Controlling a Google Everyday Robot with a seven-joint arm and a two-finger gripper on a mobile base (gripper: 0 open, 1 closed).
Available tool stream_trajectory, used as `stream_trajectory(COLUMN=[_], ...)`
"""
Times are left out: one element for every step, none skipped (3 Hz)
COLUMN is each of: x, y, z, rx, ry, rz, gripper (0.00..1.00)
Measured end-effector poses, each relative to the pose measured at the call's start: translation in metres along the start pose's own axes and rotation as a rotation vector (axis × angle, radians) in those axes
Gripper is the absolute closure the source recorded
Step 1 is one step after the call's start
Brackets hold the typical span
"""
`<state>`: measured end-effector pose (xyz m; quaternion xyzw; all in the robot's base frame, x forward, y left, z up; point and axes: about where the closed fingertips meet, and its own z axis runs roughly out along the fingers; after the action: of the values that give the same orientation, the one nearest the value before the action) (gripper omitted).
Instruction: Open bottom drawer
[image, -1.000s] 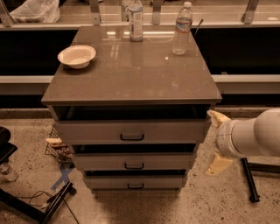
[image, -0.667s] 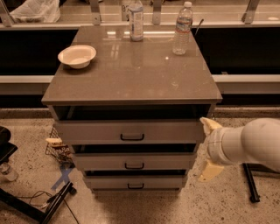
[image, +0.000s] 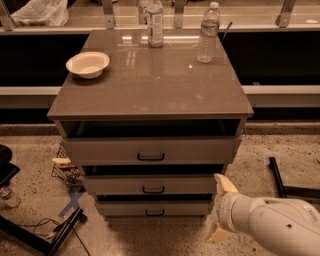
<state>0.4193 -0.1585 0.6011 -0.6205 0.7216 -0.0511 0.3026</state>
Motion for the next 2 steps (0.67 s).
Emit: stream_trajectory(x=[-0.002,-0.013], y=[0.035,0.053], z=[0.026,0.049], rx=[0.018,0.055], ry=[-0.061,-0.139], rz=[0.018,0.038], gripper=[0.0,0.0])
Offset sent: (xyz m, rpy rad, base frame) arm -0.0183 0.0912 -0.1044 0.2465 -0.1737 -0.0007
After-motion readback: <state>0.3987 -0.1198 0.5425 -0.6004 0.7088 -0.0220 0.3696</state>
